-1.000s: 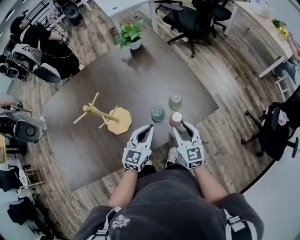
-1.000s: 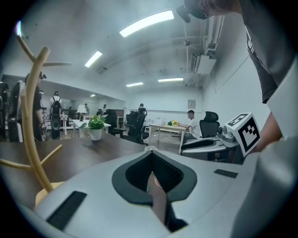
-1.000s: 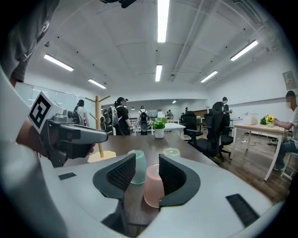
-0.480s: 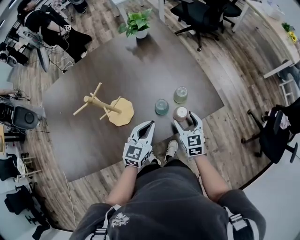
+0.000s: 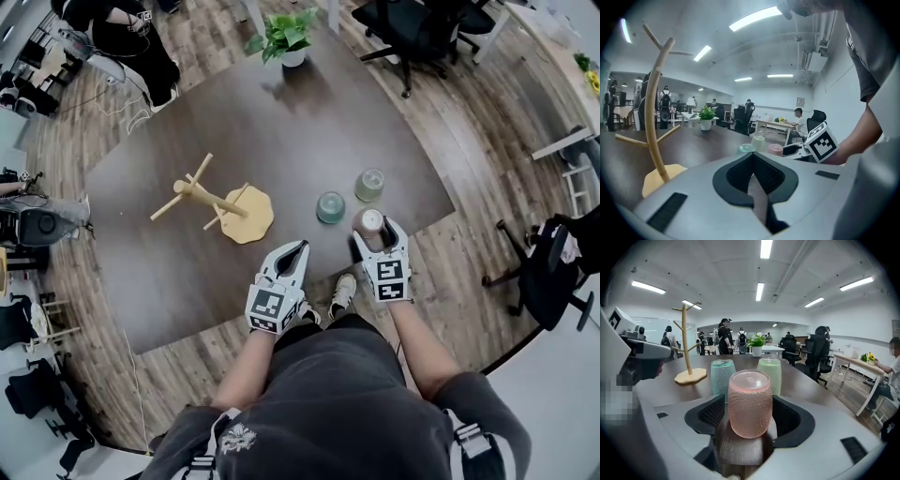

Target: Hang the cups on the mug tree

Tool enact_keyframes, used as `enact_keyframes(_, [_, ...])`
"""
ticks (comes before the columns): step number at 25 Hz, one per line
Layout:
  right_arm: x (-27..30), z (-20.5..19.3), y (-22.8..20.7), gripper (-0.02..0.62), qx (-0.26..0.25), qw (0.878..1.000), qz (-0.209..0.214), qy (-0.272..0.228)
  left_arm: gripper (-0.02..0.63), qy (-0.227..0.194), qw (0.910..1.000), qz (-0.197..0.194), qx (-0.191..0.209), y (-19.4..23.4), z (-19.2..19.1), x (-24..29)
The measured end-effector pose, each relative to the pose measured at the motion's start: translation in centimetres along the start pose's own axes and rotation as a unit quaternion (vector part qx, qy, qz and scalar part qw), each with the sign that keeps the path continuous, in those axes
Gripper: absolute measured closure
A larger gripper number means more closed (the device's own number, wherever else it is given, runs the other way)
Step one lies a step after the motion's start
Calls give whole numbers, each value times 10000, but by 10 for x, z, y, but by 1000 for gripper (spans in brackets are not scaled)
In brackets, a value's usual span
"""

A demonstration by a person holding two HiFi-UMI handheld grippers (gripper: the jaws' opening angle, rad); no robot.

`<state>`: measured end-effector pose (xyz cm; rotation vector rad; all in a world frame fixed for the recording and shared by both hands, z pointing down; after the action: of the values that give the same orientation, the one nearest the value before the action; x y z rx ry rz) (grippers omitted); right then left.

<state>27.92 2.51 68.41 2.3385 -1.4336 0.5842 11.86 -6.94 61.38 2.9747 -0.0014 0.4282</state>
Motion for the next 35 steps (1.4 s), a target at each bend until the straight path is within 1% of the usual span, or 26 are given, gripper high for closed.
enact_keyframes(3, [-1,1,0,287,46,10000,-88,-4,601,-1,10000,25,-5,0,-1,-4])
enact_keyframes(11, [-4,5,-3,291,60,9998,-140,-154,601,-4,10000,1,96,5,6,-5])
enact_keyframes(16, [-18,26,-5,291,180,9990,-124,-388,601,-38,9999,-27,149,6,10,-5])
enact_keyframes(20, [-35,57,-6,291,245,9978,-80,-606,601,-110,9998,-10,164,12,15,-7])
enact_keyframes(25, [-51,100,5,291,242,9955,160,-904,601,-254,9995,92,190,23,24,-15])
enact_keyframes(29, [-54,126,20,293,228,9928,383,-1111,601,-427,9987,186,211,30,33,-25])
enact_keyframes(31, [-53,137,31,293,251,9911,562,-1184,601,-507,9981,290,213,35,36,-32])
enact_keyframes(35, [-46,156,56,293,453,9861,995,-1251,601,-611,9965,537,208,49,41,-51])
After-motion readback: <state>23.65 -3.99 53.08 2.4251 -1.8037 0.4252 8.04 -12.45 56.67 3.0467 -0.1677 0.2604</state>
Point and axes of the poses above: the fingertips, and each gripper's own axes: x forward along the fingers, y to its left, z out of its top, the point moved 3 cm from there along -x, backward along the fingers, and after that the axes turned 6 degrees about -z, right-handed, at the moved point
